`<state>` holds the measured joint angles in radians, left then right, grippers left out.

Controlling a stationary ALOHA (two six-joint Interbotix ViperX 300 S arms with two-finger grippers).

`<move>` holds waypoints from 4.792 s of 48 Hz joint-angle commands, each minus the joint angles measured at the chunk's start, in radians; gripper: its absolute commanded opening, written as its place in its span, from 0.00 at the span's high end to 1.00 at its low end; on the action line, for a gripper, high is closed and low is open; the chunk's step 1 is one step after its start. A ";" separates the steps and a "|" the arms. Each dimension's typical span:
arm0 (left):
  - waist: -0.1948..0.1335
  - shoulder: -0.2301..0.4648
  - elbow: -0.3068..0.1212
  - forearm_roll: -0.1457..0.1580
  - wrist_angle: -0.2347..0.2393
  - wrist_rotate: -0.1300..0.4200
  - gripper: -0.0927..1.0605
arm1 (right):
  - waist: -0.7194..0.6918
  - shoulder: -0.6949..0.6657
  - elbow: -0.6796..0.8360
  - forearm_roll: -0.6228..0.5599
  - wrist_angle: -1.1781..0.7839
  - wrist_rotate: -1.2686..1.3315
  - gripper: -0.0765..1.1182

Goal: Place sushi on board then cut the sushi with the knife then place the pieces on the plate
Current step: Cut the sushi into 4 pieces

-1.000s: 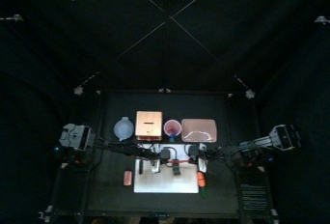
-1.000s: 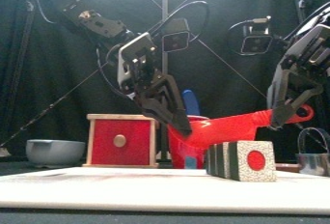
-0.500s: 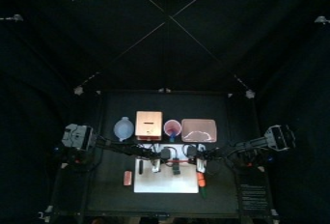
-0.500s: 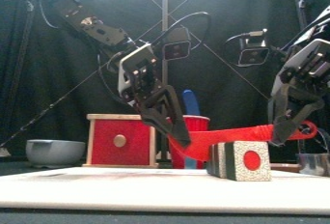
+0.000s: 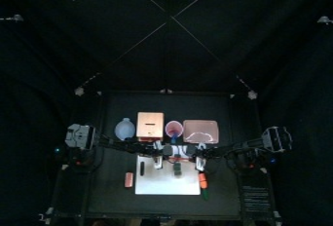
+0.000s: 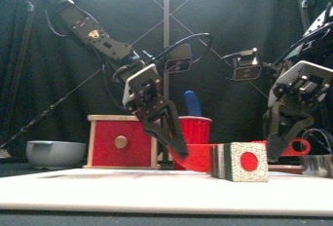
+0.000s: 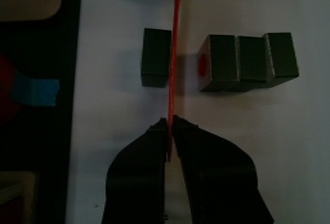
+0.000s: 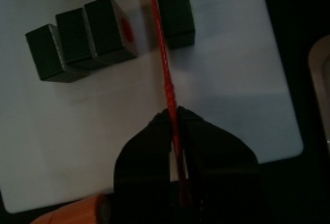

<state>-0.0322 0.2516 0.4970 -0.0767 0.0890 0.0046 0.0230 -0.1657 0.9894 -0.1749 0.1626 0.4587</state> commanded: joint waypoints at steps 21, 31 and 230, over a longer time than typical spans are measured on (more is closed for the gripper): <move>0.009 -0.080 -0.038 0.058 0.020 -0.002 0.50 | -0.018 -0.123 -0.040 -0.017 0.064 0.006 0.66; -0.034 -0.137 -0.034 0.069 0.066 -0.003 0.49 | 0.040 -0.225 -0.063 0.012 0.130 0.011 0.66; -0.198 -0.072 -0.072 -0.140 0.176 -0.008 0.50 | 0.236 -0.095 -0.087 0.224 0.140 0.012 0.66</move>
<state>-0.2086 0.1856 0.4357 -0.2086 0.2562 -0.0046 0.2546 -0.2577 0.9050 0.0460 0.3099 0.4663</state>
